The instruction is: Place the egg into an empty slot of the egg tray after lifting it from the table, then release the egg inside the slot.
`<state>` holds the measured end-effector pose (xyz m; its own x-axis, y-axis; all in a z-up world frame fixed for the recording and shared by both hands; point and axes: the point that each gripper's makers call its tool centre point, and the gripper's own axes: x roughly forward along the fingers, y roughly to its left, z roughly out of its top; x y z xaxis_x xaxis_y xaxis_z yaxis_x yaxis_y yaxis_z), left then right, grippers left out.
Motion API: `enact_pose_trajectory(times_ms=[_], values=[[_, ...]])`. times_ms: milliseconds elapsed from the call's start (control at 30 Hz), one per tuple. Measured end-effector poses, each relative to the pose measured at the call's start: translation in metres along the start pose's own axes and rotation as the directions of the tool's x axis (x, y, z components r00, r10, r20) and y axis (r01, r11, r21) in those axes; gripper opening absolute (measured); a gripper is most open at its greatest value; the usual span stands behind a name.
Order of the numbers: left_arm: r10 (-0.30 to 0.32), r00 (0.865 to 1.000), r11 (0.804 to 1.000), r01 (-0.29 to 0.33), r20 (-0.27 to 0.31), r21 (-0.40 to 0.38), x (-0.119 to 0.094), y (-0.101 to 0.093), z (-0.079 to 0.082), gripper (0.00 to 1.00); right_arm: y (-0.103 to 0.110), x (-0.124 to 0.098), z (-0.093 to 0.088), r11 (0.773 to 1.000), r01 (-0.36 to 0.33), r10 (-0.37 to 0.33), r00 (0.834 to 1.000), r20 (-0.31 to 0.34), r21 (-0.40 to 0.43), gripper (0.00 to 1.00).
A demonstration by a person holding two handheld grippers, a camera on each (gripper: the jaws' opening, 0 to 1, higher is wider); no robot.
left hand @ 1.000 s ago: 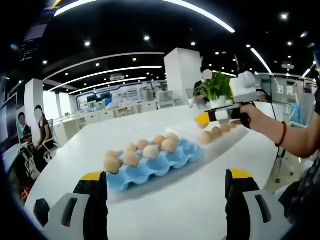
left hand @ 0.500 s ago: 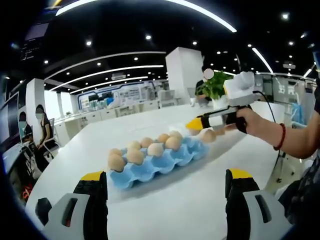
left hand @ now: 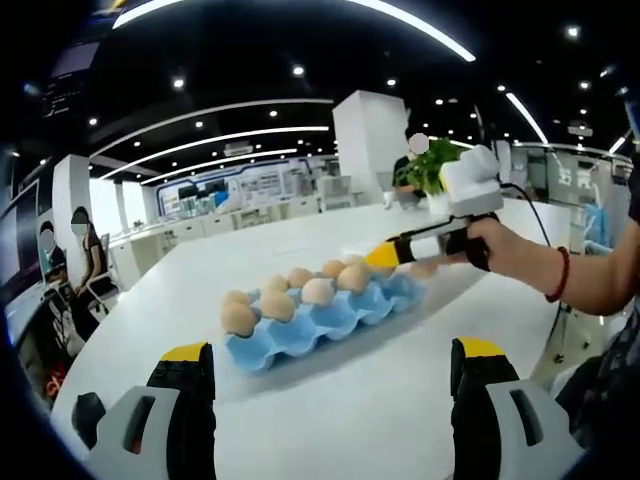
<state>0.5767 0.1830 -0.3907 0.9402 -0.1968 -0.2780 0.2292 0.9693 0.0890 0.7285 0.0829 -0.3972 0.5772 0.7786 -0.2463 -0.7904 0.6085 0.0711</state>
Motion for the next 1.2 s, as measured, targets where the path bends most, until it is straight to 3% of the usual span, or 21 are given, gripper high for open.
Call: enact_pose_trajectory(times_ms=[200, 367, 500, 600, 700, 767, 967, 1200], values=[[0.001, 1.0, 1.0, -0.001, -0.003, 0.001, 0.0, 0.002, 0.0, 1.0, 0.006, 0.004, -0.002, 0.996, -0.031, 0.03, 0.999, -0.017, -0.081, 0.3], [-0.003, 1.0, 1.0, 0.003, -0.004, 0.002, 0.0, -0.004, -0.001, 1.0, 0.003, 0.003, -0.003, 0.998, -0.045, 0.042, 0.998, -0.053, -0.054, 0.3], [-0.013, 1.0, 1.0, 0.013, -0.014, 0.009, 0.002, -0.006, -0.002, 1.0, -0.002, 0.002, -0.006, 0.999, 0.001, -0.006, 0.995, -0.096, -0.048, 0.3], [-0.014, 1.0, 1.0, 0.014, -0.017, 0.013, 0.001, -0.009, -0.002, 1.0, -0.006, 0.002, -0.012, 0.999, 0.042, -0.042, 0.985, -0.167, -0.003, 0.3], [-0.013, 1.0, 1.0, 0.013, -0.012, 0.013, -0.001, -0.012, -0.001, 1.0, -0.01, 0.007, -0.014, 0.997, 0.057, -0.067, 0.975, -0.211, -0.051, 0.3], [-0.013, 1.0, 1.0, 0.013, -0.011, 0.013, -0.004, -0.014, 0.0, 1.0, -0.006, 0.011, -0.018, 0.992, 0.001, -0.031, 0.97, -0.241, -0.126, 0.3], [-0.013, 1.0, 1.0, 0.014, -0.013, 0.014, -0.008, -0.017, -0.002, 1.0, -0.002, 0.008, -0.021, 0.989, -0.057, 0.02, 0.966, -0.258, -0.135, 0.3], [-0.023, 1.0, 1.0, 0.024, -0.004, 0.02, -0.009, -0.021, 0.001, 1.0, 0.0, 0.005, -0.021, 0.99, -0.069, 0.034, 0.965, -0.26, -0.126, 0.31]])
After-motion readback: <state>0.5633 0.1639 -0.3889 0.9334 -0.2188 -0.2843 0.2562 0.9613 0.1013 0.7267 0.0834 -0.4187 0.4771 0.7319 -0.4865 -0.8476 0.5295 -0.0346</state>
